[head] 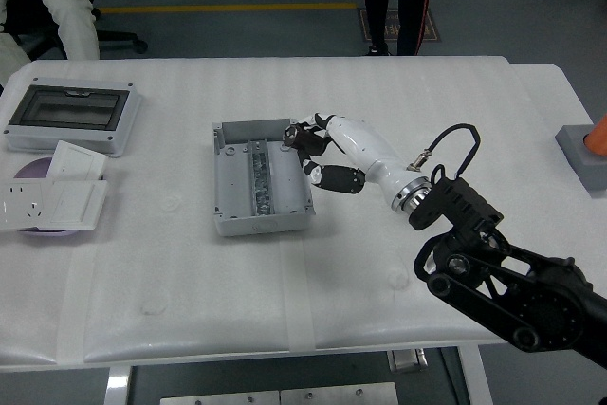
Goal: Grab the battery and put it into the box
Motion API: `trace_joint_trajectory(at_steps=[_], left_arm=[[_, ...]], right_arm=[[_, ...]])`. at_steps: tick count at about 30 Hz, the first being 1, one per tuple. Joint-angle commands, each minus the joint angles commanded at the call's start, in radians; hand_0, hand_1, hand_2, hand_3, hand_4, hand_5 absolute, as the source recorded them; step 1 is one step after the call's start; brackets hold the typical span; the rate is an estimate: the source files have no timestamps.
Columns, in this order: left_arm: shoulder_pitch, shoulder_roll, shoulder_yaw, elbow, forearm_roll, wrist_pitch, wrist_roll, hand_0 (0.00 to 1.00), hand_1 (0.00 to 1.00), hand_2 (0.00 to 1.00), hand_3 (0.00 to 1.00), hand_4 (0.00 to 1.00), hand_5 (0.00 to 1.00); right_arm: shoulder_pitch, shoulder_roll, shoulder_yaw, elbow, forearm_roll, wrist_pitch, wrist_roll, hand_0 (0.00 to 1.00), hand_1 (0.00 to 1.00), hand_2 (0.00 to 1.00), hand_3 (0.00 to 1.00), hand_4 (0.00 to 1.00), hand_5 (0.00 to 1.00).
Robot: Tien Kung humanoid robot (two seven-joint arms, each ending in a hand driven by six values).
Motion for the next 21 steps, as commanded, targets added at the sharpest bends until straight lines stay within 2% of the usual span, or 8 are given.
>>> trace_joint_trajectory(at_steps=[1,6,7,12,13,18,19,21], left_arm=[[0.001,0.000,-0.001,0.000,0.001,-0.001,0.001,0.365,0.600,0.590,0.535,0.473,0.002],[0.001,0.001,-0.005,0.000,0.005,-0.003,0.004,0.365,0.600,0.590,0.535,0.473,0.002],[0.001,0.002,-0.005,0.000,0.006,-0.004,0.004,0.365,0.601,0.588,0.532,0.463,0.002],[0.002,0.002,-0.007,0.000,0.008,-0.008,0.007,0.365,0.601,0.588,0.532,0.463,0.002],[0.002,0.002,-0.005,0.000,0.007,-0.009,0.007,0.363,0.599,0.580,0.527,0.436,0.002],[0.000,0.002,-0.003,0.001,0.008,-0.013,0.008,0.363,0.599,0.580,0.527,0.436,0.002],[0.000,0.002,-0.003,0.001,0.008,-0.013,0.008,0.357,0.593,0.561,0.514,0.315,0.002],[-0.001,0.002,-0.004,0.001,0.008,-0.014,0.008,0.357,0.593,0.561,0.514,0.315,0.002]], right_arm=[[0.009,0.009,-0.016,-0.013,0.008,-0.006,0.004,0.737,0.554,0.600,0.667,0.180,0.082],[0.037,0.039,-0.056,-0.066,0.029,-0.015,0.011,0.737,0.554,0.600,0.667,0.180,0.082],[0.040,0.043,-0.061,-0.075,0.029,-0.015,0.011,0.893,0.703,0.728,0.777,0.490,0.279],[0.046,0.053,-0.071,-0.107,0.033,0.002,0.006,0.893,0.703,0.728,0.777,0.490,0.279],[0.046,0.053,-0.072,-0.111,0.032,0.008,0.005,0.918,0.714,0.737,0.824,0.542,0.309],[0.049,0.054,-0.077,-0.120,0.030,0.040,0.001,0.918,0.714,0.737,0.824,0.542,0.309],[0.049,0.055,-0.078,-0.121,0.029,0.044,0.001,0.935,0.710,0.735,0.863,0.594,0.343],[0.049,0.056,-0.079,-0.122,0.029,0.049,0.002,0.935,0.710,0.735,0.863,0.594,0.343]])
